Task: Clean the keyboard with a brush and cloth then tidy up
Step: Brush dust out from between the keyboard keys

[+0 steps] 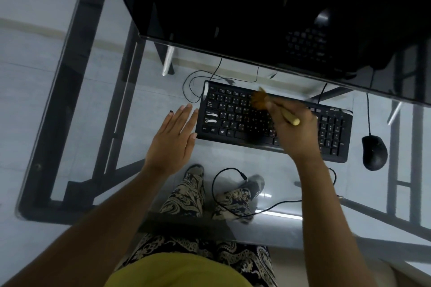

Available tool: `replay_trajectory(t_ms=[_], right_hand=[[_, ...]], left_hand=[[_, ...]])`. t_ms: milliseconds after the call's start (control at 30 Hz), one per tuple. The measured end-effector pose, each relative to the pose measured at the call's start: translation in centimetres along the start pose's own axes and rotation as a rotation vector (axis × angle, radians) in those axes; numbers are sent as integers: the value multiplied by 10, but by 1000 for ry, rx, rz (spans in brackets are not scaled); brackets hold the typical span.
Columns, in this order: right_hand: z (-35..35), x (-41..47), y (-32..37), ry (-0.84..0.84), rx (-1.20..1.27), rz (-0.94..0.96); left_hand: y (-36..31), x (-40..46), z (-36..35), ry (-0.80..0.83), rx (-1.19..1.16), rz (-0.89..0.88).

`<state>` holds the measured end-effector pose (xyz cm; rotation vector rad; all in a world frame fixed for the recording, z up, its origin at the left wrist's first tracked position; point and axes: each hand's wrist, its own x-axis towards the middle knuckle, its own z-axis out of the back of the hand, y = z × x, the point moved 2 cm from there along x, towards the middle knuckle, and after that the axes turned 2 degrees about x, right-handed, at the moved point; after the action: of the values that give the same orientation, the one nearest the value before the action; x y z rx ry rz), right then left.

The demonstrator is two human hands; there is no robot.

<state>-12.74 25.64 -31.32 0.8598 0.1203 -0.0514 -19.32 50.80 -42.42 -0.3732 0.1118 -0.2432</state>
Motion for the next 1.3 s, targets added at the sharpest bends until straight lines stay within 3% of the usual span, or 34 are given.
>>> replay_trajectory(t_ms=[100, 133, 167, 233, 267, 300, 367, 400, 433, 500, 567, 633, 733, 767, 867, 900, 967, 1033, 1067, 1133, 1200, 1233, 1300], right_hand=[[0, 1, 4, 470, 88, -300], [2, 2, 6, 516, 122, -334], [5, 3, 5, 433, 143, -313], [10, 4, 5, 79, 104, -162], [11, 4, 5, 26, 48, -126], [11, 3, 3, 101, -2, -165], [13, -5, 0, 501, -16, -351], [17, -9, 3, 604, 22, -393], [20, -10, 2, 584, 78, -391], [24, -11, -1, 273, 233, -329], [22, -15, -4, 38, 203, -233], [22, -18, -7, 126, 23, -217], [34, -22, -4, 504, 14, -387], [37, -22, -3, 507, 37, -396], [42, -23, -6, 52, 19, -247], [41, -25, -6, -6, -49, -195], [41, -29, -3, 163, -167, -230], [47, -33, 0, 436, -61, -364], [51, -34, 4, 469, 34, -405], [54, -35, 4, 284, 126, -378], [49, -35, -2, 54, -33, -245], [46, -36, -3, 74, -151, -205], [41, -40, -10, 346, -146, -290]], left_hand=[[-2, -1, -1, 2, -5, -3], [-1, 0, 0, -2, -7, -1], [-1, 0, 0, -2, -7, 0], [-1, 0, 0, 1, -6, 2], [-1, 0, 0, 1, -4, 2], [0, 0, 0, 3, -4, 2], [0, 0, -1, 8, -7, 4], [0, 0, -1, 7, -7, 4], [0, 0, -1, 5, -7, 3], [1, 0, -1, 5, -7, 3], [0, 0, -1, 7, -9, 3], [0, 0, -1, 7, -15, 2], [1, 0, -2, 7, -12, 0], [1, 0, -2, 5, -12, 0], [1, 0, -2, 2, -14, -1], [0, 0, -2, 2, -13, -1], [0, 0, -2, 2, -14, -4], [0, 0, -1, -1, -16, -2], [0, 0, -1, -1, -15, -1], [0, 1, 0, -1, -14, -2], [0, 0, 0, -2, -13, -4], [0, 0, 0, 2, -10, -5], [0, 0, 0, 10, -6, -5]])
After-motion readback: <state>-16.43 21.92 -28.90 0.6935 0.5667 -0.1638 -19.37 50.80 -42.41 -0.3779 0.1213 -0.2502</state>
